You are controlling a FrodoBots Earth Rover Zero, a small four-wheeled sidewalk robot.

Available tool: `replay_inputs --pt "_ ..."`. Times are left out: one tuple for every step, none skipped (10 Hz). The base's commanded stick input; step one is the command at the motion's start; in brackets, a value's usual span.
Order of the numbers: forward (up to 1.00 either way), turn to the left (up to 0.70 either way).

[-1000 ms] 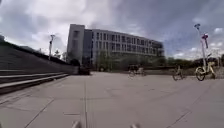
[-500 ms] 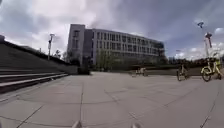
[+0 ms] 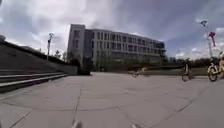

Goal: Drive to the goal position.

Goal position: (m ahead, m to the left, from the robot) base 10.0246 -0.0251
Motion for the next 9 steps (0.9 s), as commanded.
replay_inputs --pt "0.70 0.00" --pt "0.70 0.00" --pt "0.70 0.00" --pt "0.70 0.00" --pt "0.70 0.00" --pt "0.70 0.00" --pt "0.70 0.00" --pt "0.70 0.00" --pt "0.70 0.00"
